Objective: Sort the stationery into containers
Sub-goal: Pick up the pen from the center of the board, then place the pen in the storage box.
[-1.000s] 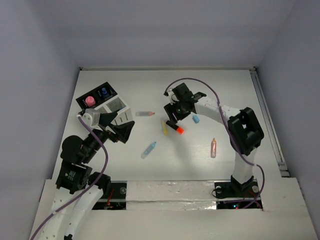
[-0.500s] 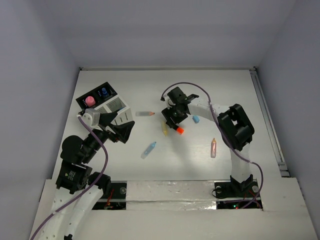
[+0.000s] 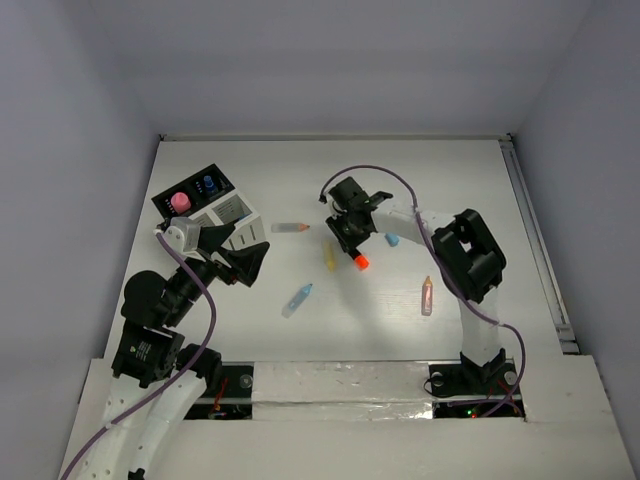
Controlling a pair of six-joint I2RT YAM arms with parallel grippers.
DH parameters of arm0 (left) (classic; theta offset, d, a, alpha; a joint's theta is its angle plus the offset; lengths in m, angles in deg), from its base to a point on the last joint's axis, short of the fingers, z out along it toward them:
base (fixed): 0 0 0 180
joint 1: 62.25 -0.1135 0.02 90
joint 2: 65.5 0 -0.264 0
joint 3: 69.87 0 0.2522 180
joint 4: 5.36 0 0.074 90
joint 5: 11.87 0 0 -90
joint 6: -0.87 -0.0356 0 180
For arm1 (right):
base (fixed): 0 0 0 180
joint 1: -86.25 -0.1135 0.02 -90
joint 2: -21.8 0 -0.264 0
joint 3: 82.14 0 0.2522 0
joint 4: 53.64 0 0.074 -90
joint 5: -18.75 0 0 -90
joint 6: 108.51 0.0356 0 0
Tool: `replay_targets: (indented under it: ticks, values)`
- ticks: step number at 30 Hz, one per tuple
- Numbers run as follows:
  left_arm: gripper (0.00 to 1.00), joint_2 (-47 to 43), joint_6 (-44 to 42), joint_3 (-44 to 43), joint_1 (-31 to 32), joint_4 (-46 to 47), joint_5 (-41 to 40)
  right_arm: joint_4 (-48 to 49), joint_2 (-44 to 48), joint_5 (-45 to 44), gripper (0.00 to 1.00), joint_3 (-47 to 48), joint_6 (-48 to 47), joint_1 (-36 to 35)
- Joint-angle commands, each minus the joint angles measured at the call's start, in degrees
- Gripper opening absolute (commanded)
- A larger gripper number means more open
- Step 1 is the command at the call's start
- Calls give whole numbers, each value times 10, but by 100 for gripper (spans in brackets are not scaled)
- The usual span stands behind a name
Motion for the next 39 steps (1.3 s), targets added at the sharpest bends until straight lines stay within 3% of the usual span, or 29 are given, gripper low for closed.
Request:
replay_targets:
  ticks: [1,5,9,15,16,22,25,31,39]
  values:
    - [93,1,-2,-13,3,21,1,9,49,-19,24,-7,7,-6]
    - [93,2,-2,-13,3,21,-2,22,88,-14,20,14,18,-6]
    - [93,1,-1,-16,3,21,-2,105,132,67,18,31,75,-6]
    - [93,8,-1,-17,3,20,-8,388,106,238,19,47,216,-23]
    - [93,8,-1,-17,3,17,-11,467,95,249,20,58,253,-23]
    - [94,15,-2,-18,3,15,-17,685,-29,269,20,142,383,-37]
    - [94,16,-2,-18,3,16,-14,711,-88,268,20,208,401,-59]
    - [94,17,-2,-18,3,19,-9,672,-198,234,20,342,368,-90]
    - [94,19,-2,-18,3,19,-8,670,-234,204,20,350,338,-107]
